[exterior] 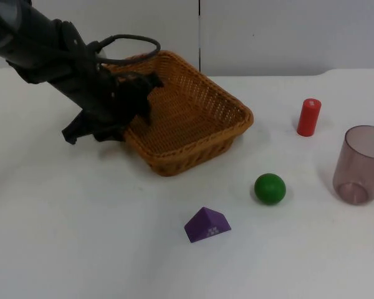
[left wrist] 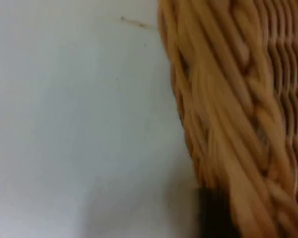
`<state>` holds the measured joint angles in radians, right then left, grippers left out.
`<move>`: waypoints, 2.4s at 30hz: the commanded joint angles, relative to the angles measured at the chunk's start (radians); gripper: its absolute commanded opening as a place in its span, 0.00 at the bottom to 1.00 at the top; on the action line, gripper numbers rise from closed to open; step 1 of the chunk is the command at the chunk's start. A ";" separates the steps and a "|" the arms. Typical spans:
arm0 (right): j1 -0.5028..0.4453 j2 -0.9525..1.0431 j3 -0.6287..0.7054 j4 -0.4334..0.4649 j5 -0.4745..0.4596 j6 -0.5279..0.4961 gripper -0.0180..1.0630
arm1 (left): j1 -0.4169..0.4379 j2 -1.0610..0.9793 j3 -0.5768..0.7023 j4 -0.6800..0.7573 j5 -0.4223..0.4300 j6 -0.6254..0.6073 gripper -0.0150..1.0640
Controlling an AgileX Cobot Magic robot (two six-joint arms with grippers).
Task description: Pick up the basket with the left hand and place the triangular block into the basket with the right hand.
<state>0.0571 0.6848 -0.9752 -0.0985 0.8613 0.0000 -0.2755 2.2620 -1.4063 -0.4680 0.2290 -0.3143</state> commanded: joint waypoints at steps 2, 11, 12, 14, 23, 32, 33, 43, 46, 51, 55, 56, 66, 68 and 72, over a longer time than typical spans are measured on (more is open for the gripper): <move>-0.002 -0.002 -0.007 -0.008 -0.039 -0.016 0.92 | -0.003 0.000 -0.007 0.007 0.030 -0.023 0.14; -0.002 -0.002 -0.007 -0.008 -0.040 -0.016 0.92 | -0.003 -0.060 0.004 0.033 0.109 -0.031 0.01; -0.002 -0.002 -0.007 -0.006 -0.038 -0.016 0.92 | -0.003 -0.079 0.009 0.053 0.116 -0.031 0.01; -0.002 -0.002 -0.007 -0.006 -0.032 -0.016 0.92 | -0.003 -0.106 0.016 0.071 0.130 -0.031 0.01; -0.002 -0.002 -0.007 -0.002 0.021 -0.012 0.92 | 0.008 -0.384 0.150 0.169 0.230 -0.008 0.01; -0.002 -0.002 -0.007 0.015 0.025 -0.021 0.92 | 0.134 -0.706 0.450 0.021 0.312 0.244 0.01; -0.002 -0.002 -0.007 0.042 0.028 -0.049 0.92 | 0.162 -0.756 0.499 -0.015 0.322 0.284 0.01; -0.002 0.095 -0.007 0.378 0.104 -0.350 0.92 | 0.348 -0.965 0.638 -0.204 0.401 0.490 0.01; 0.012 0.220 -0.007 0.534 0.132 -0.543 0.92 | 0.346 -0.965 0.638 -0.247 0.420 0.490 0.01; 0.130 0.416 -0.007 0.599 0.078 -0.726 0.92 | 0.346 -0.965 0.638 -0.255 0.413 0.493 0.01; 0.247 0.571 -0.007 0.562 -0.019 -0.806 0.92 | 0.346 -0.965 0.638 -0.255 0.398 0.493 0.01; 0.286 0.622 -0.007 0.547 -0.059 -0.843 0.92 | 0.346 -0.965 0.638 -0.249 0.389 0.493 0.01; 0.487 0.938 -0.120 0.492 -0.186 -0.995 0.92 | 0.346 -0.965 0.638 -0.242 0.367 0.489 0.01; 0.506 0.998 -0.169 0.474 -0.171 -1.024 0.92 | 0.348 -0.965 0.638 -0.234 0.360 0.477 0.01; 0.515 1.093 -0.235 0.467 -0.145 -1.068 0.92 | 0.398 -0.965 0.638 -0.225 0.359 0.445 0.01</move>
<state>0.5652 1.7339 -1.1763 0.3801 0.6946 -1.0340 0.0953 1.3091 -0.7690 -0.6835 0.6096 0.1558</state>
